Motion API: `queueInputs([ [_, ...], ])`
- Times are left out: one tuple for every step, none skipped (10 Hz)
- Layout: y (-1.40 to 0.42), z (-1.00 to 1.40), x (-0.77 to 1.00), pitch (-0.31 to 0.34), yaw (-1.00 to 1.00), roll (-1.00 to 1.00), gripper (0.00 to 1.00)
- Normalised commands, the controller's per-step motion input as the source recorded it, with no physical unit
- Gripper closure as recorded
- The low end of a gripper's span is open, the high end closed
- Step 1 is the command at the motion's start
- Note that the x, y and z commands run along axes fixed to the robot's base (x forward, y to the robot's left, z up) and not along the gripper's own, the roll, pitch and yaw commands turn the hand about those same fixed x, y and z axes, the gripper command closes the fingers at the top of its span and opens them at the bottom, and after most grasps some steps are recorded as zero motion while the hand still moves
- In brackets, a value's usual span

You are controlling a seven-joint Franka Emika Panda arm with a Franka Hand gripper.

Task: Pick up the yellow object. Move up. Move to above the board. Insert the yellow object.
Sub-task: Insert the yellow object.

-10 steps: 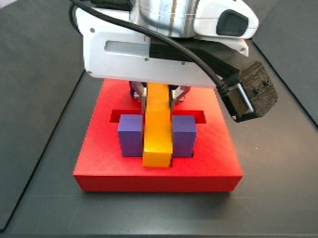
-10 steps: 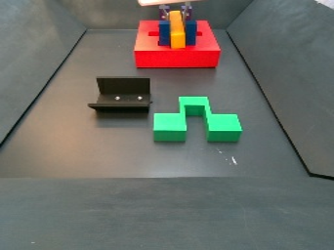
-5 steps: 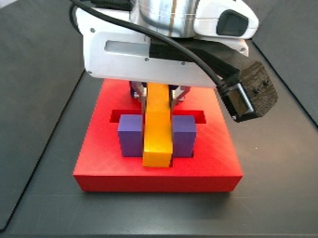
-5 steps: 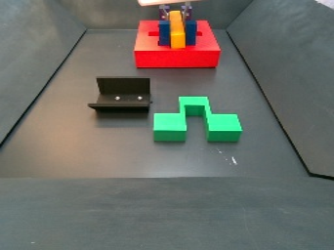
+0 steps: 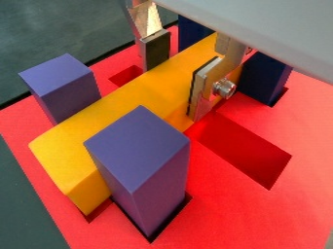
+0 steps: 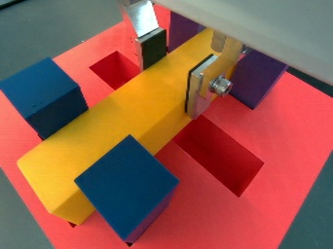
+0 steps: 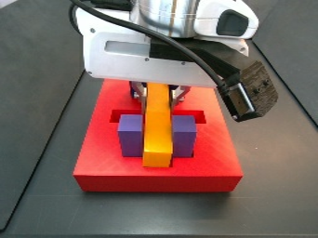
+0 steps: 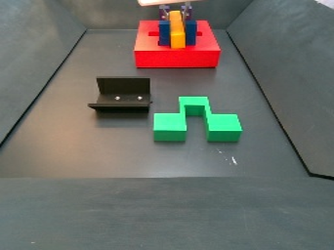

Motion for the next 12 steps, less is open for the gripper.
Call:
queueInputs([
  [0.01, -0.15, -0.20, 0.000, -0.08, 0.03, 1.00],
  [0.00, -0.13, -0.18, 0.000, -0.07, 0.01, 1.00],
  [0.00, -0.15, -0.16, 0.000, -0.10, 0.00, 1.00],
  [0.00, -0.13, -0.17, 0.000, -0.15, 0.00, 1.00],
  [0.00, -0.13, -0.19, 0.000, -0.14, 0.01, 1.00],
  [0.00, -0.13, -0.20, 0.000, -0.13, 0.02, 1.00],
  [0.00, -0.13, -0.19, 0.000, -0.10, 0.03, 1.00],
  [0.00, -0.14, -0.19, 0.000, -0.10, 0.05, 1.00],
  [0.00, -0.14, -0.24, 0.000, -0.11, 0.07, 1.00],
  [0.00, -0.07, -0.29, 0.000, -0.19, 0.04, 1.00],
  [0.00, -0.03, -0.18, 0.000, -0.12, 0.00, 1.00],
  [0.00, -0.11, -0.04, 0.000, 0.00, 0.05, 1.00],
])
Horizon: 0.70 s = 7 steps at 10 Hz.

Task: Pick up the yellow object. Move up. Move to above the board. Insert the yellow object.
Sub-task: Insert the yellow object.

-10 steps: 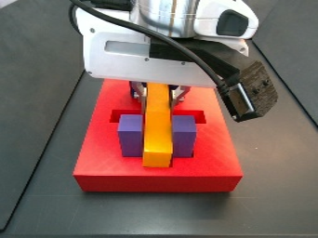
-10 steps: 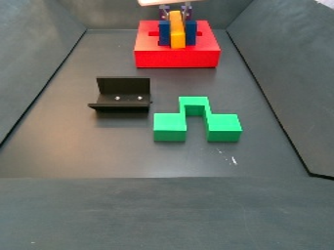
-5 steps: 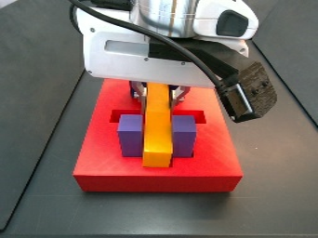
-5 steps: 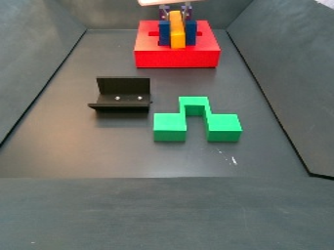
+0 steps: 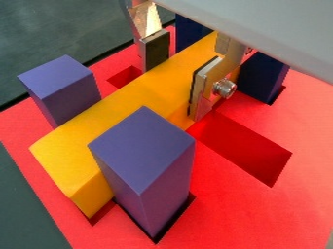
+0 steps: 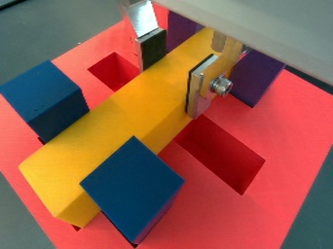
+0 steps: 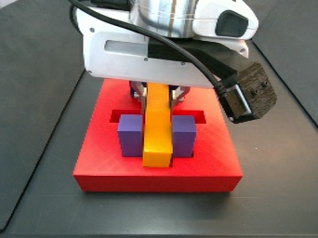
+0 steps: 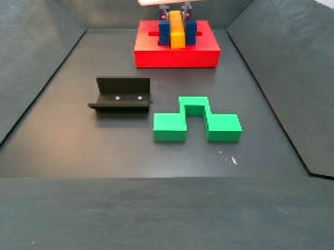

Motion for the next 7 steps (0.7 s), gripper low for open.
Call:
queueInputs([
  [0.00, -0.17, 0.00, 0.000, 0.06, 0.09, 1.00],
  [0.00, -0.19, 0.00, 0.000, 0.19, 0.12, 1.00],
  [0.00, -0.20, 0.02, 0.000, 0.23, 0.12, 1.00],
  [0.00, -0.22, 0.00, 0.000, 0.25, 0.21, 1.00],
  [0.00, -0.18, 0.00, 0.000, 0.23, 0.17, 1.00],
  [0.00, -0.17, 0.00, 0.000, 0.22, 0.15, 1.00],
  [0.00, -0.07, 0.00, 0.000, 0.08, 0.08, 1.00],
])
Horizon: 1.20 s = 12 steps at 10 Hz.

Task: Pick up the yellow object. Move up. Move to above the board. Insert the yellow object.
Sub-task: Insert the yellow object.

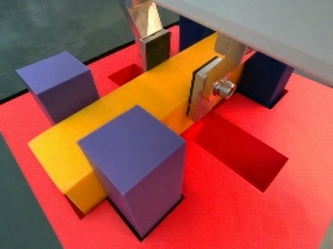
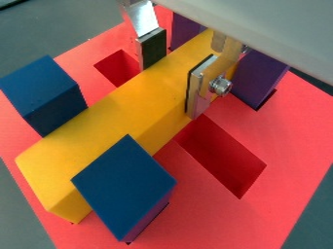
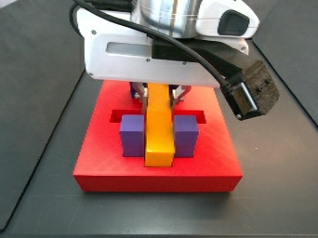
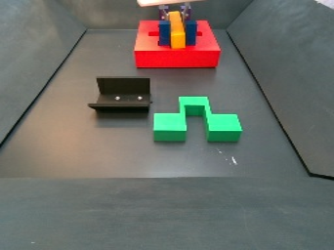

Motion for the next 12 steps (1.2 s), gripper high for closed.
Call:
queueInputs([
  [0.00, -0.05, -0.01, 0.000, 0.00, 0.04, 1.00],
  [0.00, -0.09, -0.05, 0.000, 0.00, 0.02, 1.00],
  [0.00, -0.13, -0.06, 0.000, 0.00, 0.00, 1.00],
  [0.00, -0.14, -0.09, 0.000, 0.00, -0.10, 1.00],
  [-0.01, -0.15, -0.20, -0.031, 0.00, -0.10, 1.00],
  [-0.04, -0.15, -0.11, -0.026, 0.03, -0.06, 1.00],
  [-0.01, -0.17, -0.01, -0.004, 0.00, -0.09, 1.00],
  [0.00, -0.15, 0.00, 0.000, 0.00, -0.10, 1.00],
  [0.00, -0.07, 0.00, 0.000, 0.00, -0.11, 1.00],
  [0.02, 0.00, -0.02, 0.000, 0.00, -0.15, 1.00],
  [0.00, 0.00, 0.00, 0.000, -0.03, -0.13, 1.00],
  [0.00, 0.00, 0.02, 0.000, 0.00, 0.00, 1.00],
])
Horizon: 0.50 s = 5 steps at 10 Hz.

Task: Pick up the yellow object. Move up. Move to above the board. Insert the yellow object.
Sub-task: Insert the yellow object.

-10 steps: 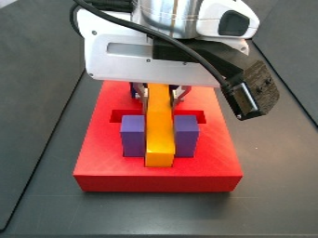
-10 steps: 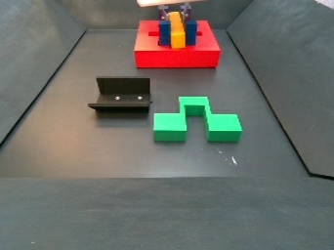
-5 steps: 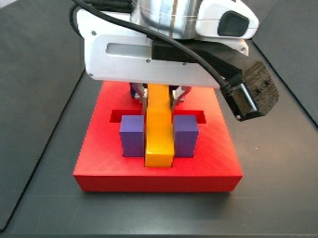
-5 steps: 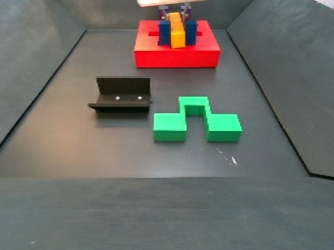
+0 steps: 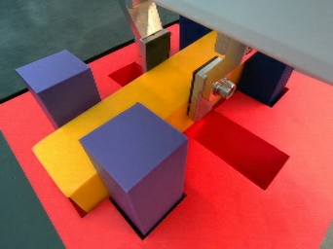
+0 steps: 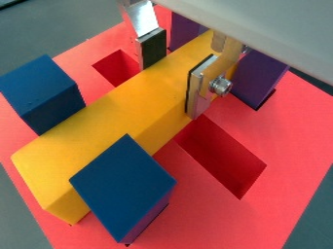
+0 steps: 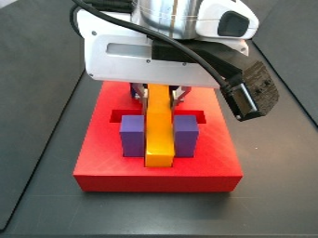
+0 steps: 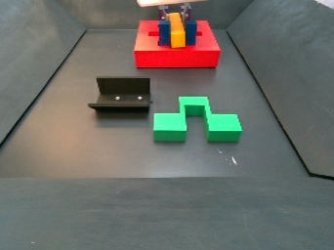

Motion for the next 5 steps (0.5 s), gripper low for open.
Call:
queueInputs([
  [0.00, -0.02, 0.00, 0.000, 0.06, 0.06, 1.00],
  [-0.01, -0.03, 0.01, 0.000, 0.11, 0.13, 1.00],
  [-0.05, -0.01, 0.00, 0.000, 0.00, 0.05, 1.00],
  [-0.05, 0.00, 0.00, 0.000, -0.13, 0.01, 1.00],
  [-0.05, 0.00, 0.00, 0.000, -0.21, 0.00, 1.00],
])
